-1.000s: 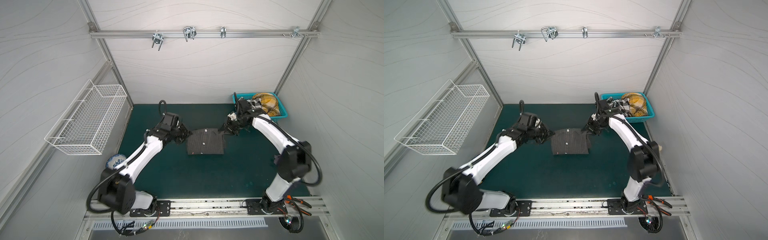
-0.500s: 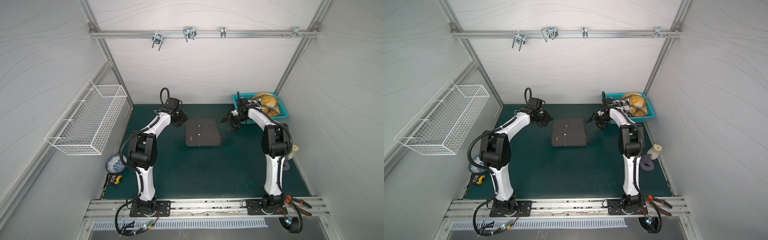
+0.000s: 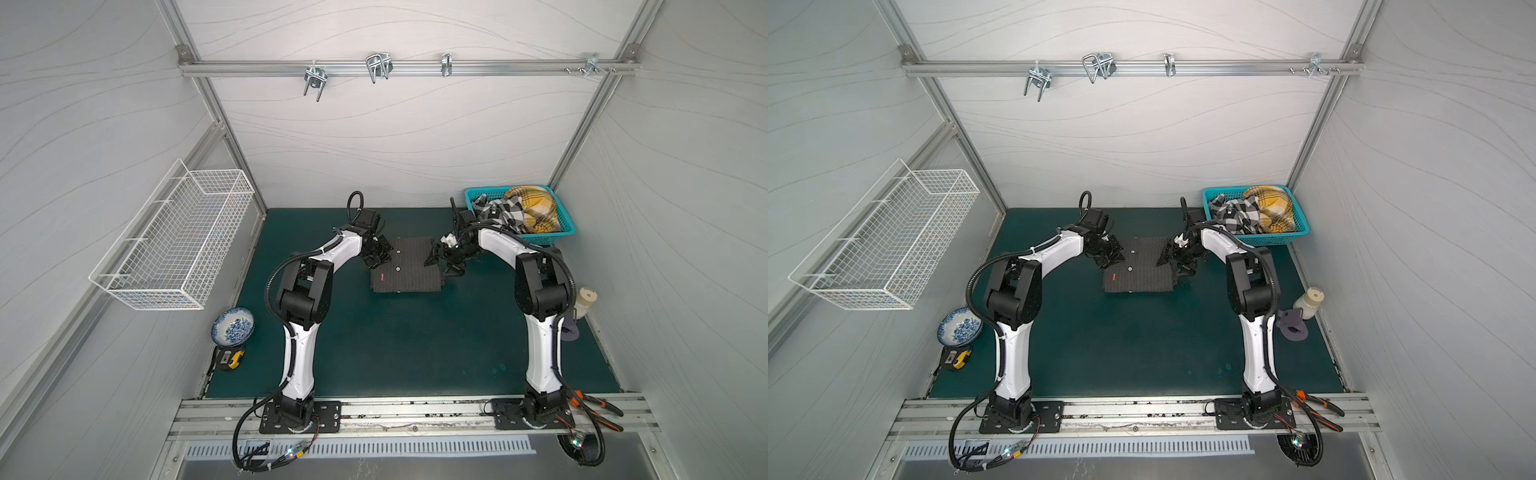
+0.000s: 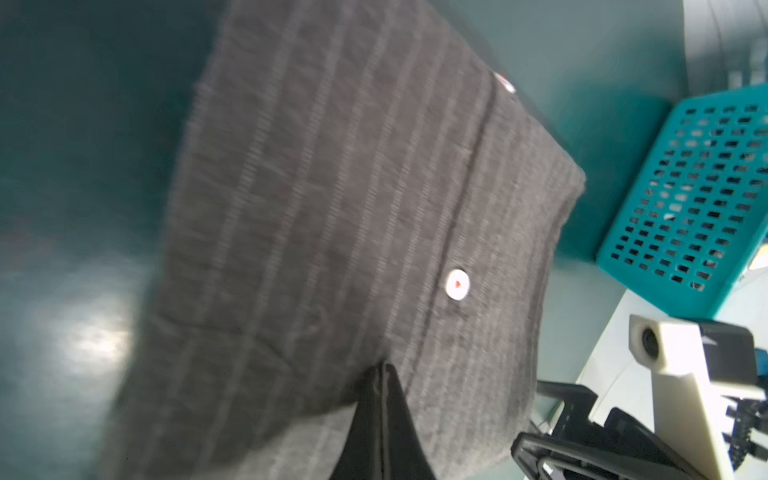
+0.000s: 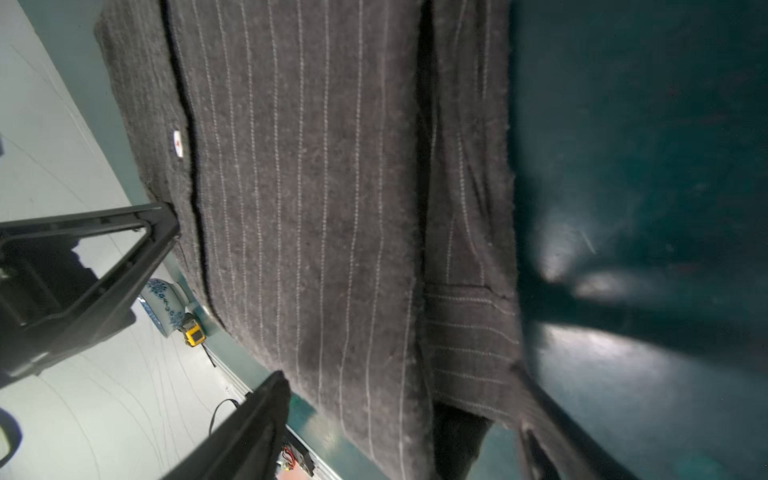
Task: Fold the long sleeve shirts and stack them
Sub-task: 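Fold the lifted near end over toward the far end with both grippers, then lower the folded end onto the shirt and open both grippers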
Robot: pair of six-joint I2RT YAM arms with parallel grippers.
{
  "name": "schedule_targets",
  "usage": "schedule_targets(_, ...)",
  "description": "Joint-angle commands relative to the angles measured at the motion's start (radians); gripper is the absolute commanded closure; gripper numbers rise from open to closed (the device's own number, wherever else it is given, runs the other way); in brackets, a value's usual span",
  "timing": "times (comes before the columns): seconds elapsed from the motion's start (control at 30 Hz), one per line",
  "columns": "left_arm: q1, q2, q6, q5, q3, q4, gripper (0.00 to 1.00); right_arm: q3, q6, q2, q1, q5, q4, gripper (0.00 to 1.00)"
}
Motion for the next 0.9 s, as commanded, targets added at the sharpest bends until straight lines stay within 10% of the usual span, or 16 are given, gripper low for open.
schedule_targets(0.0, 0.003, 0.010, 0.005, -0.002, -0.048, 0.029, 1.00, -0.042, 0.021, 0.003, 0.027, -0.081, 0.067, 0.42)
schedule_targets(0.07, 0.003, 0.016, 0.009, 0.001, -0.080, 0.035, 1.00, -0.077, 0.065, -0.004, 0.028, -0.131, 0.113, 0.61)
schedule_targets(0.33, -0.014, -0.106, -0.018, 0.039, -0.362, 0.147, 1.00, -0.343, 0.280, -0.115, 0.044, -0.297, 0.377, 0.80)
schedule_targets(0.87, -0.028, -0.446, 0.065, -0.007, -0.515, 0.011, 0.95, -0.478, 0.098, -0.404, 0.118, 0.155, 0.007, 0.62)
